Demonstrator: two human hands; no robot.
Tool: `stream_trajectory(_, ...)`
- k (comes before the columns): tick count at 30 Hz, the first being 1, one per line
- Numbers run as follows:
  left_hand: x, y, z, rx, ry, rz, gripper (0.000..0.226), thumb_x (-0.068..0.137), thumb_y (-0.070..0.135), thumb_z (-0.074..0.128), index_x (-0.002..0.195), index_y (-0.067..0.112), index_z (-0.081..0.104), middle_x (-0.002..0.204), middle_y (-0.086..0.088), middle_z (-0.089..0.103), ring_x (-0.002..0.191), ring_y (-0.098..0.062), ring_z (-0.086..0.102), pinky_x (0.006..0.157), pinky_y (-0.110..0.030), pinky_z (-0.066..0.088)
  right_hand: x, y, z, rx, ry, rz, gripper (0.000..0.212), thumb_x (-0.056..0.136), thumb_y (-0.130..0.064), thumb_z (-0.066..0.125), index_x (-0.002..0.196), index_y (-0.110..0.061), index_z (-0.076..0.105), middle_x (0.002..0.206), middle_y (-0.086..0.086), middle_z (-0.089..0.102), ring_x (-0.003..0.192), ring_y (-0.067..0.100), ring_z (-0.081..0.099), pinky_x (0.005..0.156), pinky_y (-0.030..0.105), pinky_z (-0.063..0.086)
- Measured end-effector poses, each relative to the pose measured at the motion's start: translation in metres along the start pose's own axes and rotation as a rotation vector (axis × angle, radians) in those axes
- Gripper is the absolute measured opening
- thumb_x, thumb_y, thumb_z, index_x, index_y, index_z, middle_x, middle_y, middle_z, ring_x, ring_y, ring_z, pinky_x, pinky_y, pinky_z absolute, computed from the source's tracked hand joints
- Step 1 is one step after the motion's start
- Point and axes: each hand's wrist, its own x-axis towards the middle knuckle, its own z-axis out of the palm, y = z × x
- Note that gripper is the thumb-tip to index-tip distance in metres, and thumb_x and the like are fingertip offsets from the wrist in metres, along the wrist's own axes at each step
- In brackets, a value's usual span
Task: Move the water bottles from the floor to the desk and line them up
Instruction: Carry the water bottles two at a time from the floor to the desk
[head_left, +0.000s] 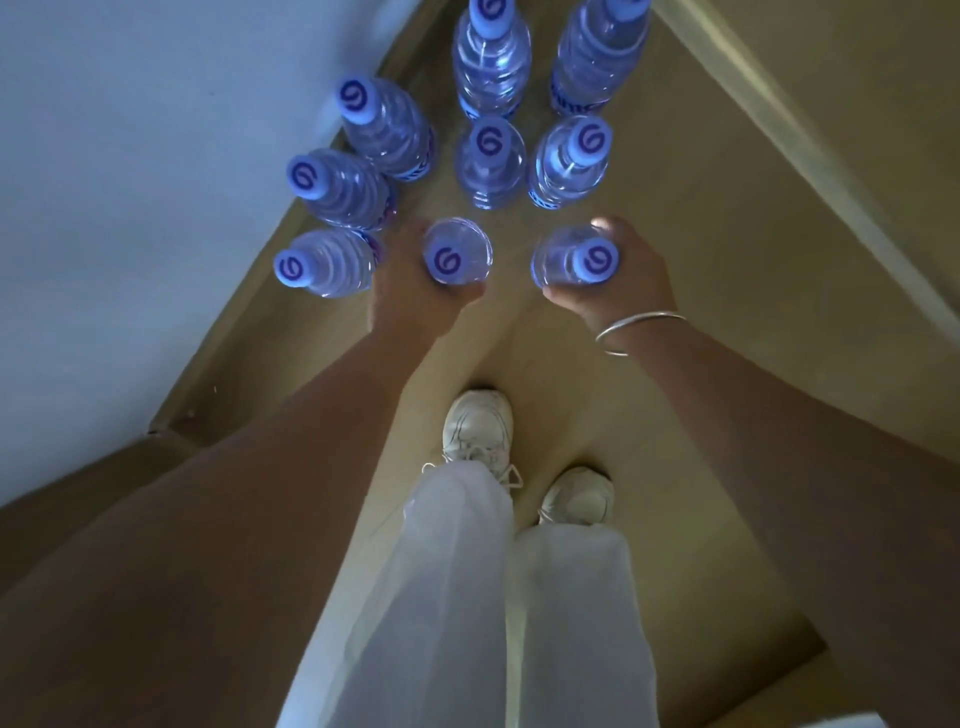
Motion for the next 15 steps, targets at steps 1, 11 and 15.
stream_trajectory(1,-0.011,0.001,-0.007,-0.006,0.005,0.015,0.064,0.053,0.034,0.080,0.109,0.014,0.056,0.094,0.003,0.061,0.088,-0.019,0.059,0.075,-0.023,0.042,-0.010,-0.006,-0.004,0.007,0.004,-0.006,0.063,0.066,-0.013,0.081,0.121,-0.011,0.052,0.097,-0.007,0.054,0.089,0.008,0.051,0.077,0.008,0.034)
stream_trajectory(11,-0.152,0.057,-0.110,0.047,-0.086,0.012,0.051,0.057,0.044,0.080,0.102,0.024,0.064,0.085,0.016,0.061,0.080,-0.005,0.057,0.076,-0.008,0.046,-0.157,-0.100,-0.076,-0.078,-0.058,-0.345,0.049,0.058,-0.024,0.080,0.102,-0.009,0.062,0.093,0.006,0.063,0.088,0.021,0.061,0.073,0.013,0.039)
stream_trajectory(15,-0.221,0.091,-0.163,0.058,0.010,0.037,0.034,0.058,0.037,0.085,0.072,0.039,0.054,0.064,0.021,0.055,0.064,0.018,0.052,0.065,-0.001,0.039,-0.230,-0.137,-0.102,-0.070,-0.037,-0.454,0.054,0.057,-0.025,0.073,0.104,-0.003,0.061,0.091,0.002,0.060,0.083,0.019,0.058,0.074,0.015,0.039)
